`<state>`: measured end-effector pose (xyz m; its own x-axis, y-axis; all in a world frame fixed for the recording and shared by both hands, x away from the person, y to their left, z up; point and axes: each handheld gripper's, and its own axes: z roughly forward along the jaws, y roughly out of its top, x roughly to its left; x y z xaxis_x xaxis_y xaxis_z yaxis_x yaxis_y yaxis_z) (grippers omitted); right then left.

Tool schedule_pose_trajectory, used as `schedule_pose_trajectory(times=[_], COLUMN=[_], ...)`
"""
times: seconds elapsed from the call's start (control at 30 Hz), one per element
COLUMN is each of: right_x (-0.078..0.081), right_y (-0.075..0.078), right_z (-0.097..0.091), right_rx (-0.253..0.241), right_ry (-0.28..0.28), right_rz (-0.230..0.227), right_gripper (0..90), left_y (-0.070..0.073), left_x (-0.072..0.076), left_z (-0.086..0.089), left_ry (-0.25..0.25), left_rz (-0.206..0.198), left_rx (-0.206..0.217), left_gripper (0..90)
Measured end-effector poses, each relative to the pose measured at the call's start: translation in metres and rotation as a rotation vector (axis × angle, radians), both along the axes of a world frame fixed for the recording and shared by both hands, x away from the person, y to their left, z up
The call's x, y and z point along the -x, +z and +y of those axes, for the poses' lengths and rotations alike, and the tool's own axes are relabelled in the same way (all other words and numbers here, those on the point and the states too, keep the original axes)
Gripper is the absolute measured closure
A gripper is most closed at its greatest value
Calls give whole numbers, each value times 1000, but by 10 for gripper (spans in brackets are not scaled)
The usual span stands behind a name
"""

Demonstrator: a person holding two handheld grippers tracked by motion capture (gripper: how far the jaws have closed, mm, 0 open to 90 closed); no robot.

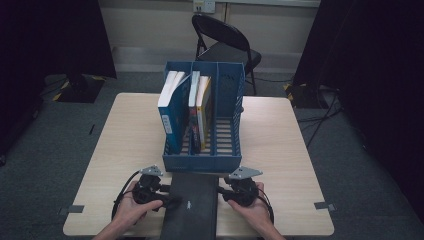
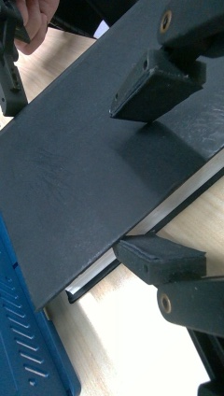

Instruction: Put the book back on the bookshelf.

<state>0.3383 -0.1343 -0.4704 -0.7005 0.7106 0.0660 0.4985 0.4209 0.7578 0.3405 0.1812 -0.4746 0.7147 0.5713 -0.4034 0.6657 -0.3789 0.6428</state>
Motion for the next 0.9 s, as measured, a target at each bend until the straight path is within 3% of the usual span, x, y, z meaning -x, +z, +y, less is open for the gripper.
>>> schedule_pose_trajectory(times=[0.13,0.33,0.67,0.9], right_x=[0,0,1,4], right_y=[0,0,0,1], right_z=[0,-1,-1,-3], right_rx=[2,1,-3,-5], right_ry=[-1,-2,5,9], right_rz=[1,-1,5,6], right_gripper=[530,525,521,521], left_y=[-2,-1,4,10], left_x=[1,-4,1,3], left_z=[0,-2,-3,-1], left_ry=[13,25,56,73], left_rz=[0,61,27,31], left_rx=[11,10,9,63], left_gripper=[323,322,351,351])
